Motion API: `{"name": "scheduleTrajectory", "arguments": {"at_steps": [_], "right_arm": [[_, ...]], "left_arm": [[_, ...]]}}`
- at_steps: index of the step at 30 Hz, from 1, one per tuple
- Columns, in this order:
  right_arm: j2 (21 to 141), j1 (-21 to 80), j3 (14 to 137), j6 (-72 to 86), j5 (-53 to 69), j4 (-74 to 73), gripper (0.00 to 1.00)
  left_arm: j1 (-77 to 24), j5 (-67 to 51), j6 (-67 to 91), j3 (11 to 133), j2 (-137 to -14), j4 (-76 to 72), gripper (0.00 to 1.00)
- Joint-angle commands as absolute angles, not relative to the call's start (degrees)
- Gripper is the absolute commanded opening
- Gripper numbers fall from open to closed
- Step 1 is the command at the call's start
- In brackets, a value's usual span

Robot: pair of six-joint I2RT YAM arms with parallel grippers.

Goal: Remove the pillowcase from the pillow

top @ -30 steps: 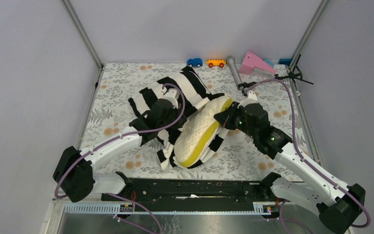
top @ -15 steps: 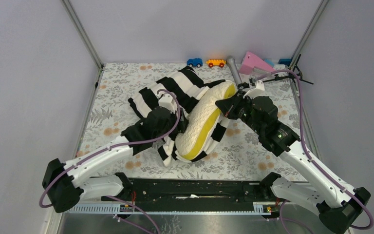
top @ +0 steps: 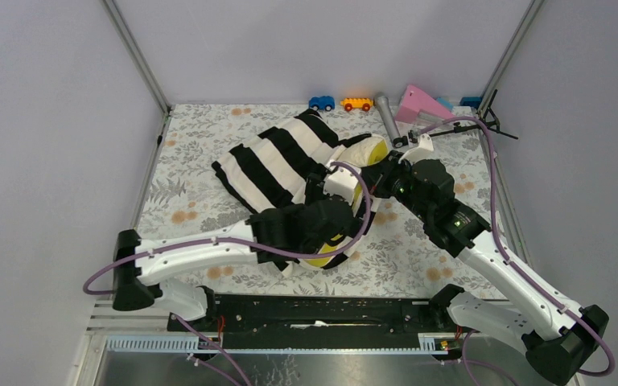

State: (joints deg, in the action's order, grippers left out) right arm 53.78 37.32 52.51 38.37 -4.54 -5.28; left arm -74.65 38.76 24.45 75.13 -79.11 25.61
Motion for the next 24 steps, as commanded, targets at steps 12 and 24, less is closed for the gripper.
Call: {"name": "scheduleTrajectory", "arguments": {"at_steps": [12,24], "right_arm": [[45.9,37.1,46.4,32.5,-11.9,0.6,0.75],[44.2,37.1,34.7,23.0,-4.0,10.0,1.0]], "left_arm": [[-64.5,37.7,31.3,68.9,-71.7,28.3,0.0],[-64.1,33.6,28.1,69.7,-63.8,29.2,0.0]]}}
